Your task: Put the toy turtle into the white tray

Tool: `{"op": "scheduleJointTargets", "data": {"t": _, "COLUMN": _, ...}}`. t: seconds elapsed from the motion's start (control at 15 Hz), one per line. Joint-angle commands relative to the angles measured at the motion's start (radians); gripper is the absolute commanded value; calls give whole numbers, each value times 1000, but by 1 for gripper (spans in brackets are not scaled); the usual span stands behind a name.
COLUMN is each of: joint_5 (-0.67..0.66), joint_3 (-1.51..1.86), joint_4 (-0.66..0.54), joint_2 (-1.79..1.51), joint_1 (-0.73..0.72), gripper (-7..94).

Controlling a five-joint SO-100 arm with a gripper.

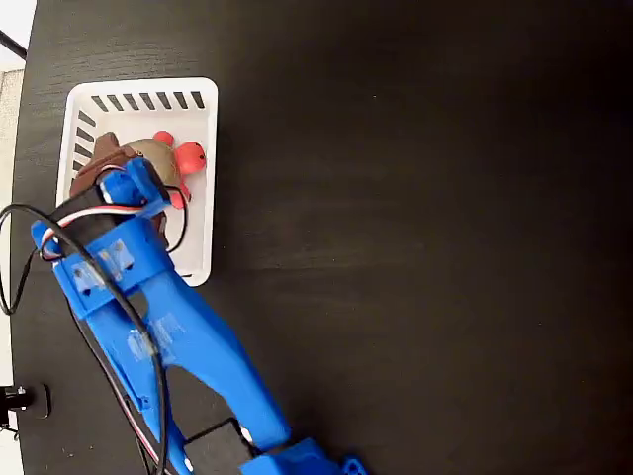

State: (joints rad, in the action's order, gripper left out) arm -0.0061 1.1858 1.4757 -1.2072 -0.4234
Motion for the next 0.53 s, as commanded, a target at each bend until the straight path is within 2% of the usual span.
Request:
{"op": "scheduleJointTargets", "data": {"t": 0.0, "joint_5": -11, "joint_3": -17, "joint_4": 6, "joint_2": -163, "joint_1": -2, "gripper": 36}}
{"op": "scheduleJointTargets", "data": {"t": 0.13, "joint_5": -11, "joint_3": -21, "joint_4": 5, "joint_2": -253, "joint_1": 25, "gripper": 4}}
{"op": "scheduleJointTargets", "data": {"t": 0.27, "joint_5": -11, "joint_3": -8, "joint_4": -8, "joint_2": -354, "joint_1": 63, "gripper": 0}}
{"op": "scheduleJointTargets", "data": {"t": 0.47, "joint_5": 69, "joint_3": 130, "joint_4": -155, "joint_2": -595, "joint_1": 178, "gripper": 0}}
